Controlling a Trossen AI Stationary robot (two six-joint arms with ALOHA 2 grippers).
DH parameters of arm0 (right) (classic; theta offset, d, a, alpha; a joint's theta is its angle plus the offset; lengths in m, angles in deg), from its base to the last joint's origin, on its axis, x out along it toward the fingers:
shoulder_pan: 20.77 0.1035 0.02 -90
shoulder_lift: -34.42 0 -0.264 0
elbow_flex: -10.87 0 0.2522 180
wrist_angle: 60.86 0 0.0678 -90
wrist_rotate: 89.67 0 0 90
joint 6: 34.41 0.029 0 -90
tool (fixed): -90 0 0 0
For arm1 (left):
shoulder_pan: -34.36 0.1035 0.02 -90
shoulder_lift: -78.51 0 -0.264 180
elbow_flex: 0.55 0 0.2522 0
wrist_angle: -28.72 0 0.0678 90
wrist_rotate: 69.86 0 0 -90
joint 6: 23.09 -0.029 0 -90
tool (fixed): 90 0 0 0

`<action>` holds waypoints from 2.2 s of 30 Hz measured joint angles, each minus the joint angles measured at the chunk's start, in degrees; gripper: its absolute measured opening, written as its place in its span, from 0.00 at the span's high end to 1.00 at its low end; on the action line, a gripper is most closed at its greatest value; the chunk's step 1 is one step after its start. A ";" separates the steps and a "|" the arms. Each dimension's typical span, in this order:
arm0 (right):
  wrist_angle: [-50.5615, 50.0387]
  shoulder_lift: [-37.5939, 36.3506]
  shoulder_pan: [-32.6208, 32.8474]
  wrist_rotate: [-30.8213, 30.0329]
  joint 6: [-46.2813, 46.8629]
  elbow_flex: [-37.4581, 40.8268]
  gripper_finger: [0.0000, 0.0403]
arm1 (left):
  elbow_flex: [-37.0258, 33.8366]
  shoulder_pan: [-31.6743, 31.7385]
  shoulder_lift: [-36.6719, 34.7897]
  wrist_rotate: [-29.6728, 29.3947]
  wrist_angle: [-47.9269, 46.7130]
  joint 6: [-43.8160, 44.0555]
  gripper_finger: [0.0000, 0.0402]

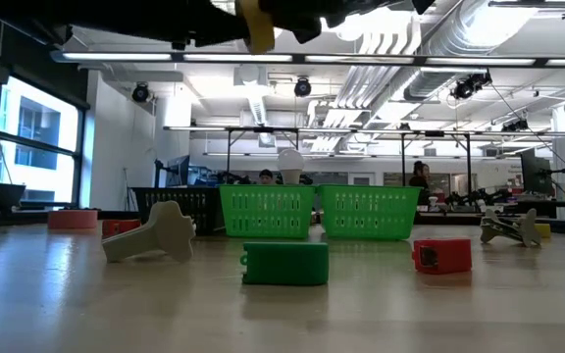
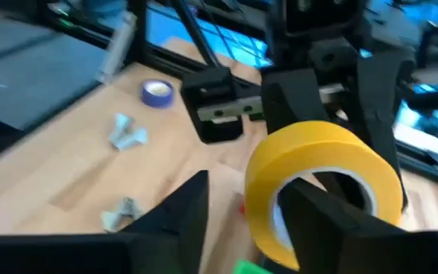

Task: Pick and place Stapler, Stapler remover, tape
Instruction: Put the yellow tape into the black bin, then put the top red stapler into the left green bin

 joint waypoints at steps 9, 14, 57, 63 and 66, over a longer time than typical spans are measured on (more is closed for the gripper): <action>-6.90 -3.95 4.39 -19.84 -2.81 -0.04 0.50 | -0.02 0.10 -5.29 -14.63 -17.93 -2.39 0.92; -9.35 -4.48 5.36 -28.83 -3.10 -0.02 0.50 | 3.20 1.16 -8.36 -21.61 -41.02 4.64 0.92; -12.99 -4.48 4.70 -30.27 -0.11 -0.02 0.49 | 19.98 31.78 3.78 21.59 -81.05 25.22 0.30; -14.07 -4.48 3.87 -30.27 0.21 -0.02 0.49 | 29.02 29.13 3.78 29.14 -99.10 31.99 0.29; -14.93 -4.48 3.59 -30.29 1.28 -0.02 0.49 | 30.22 27.07 3.78 33.71 -104.18 37.45 0.29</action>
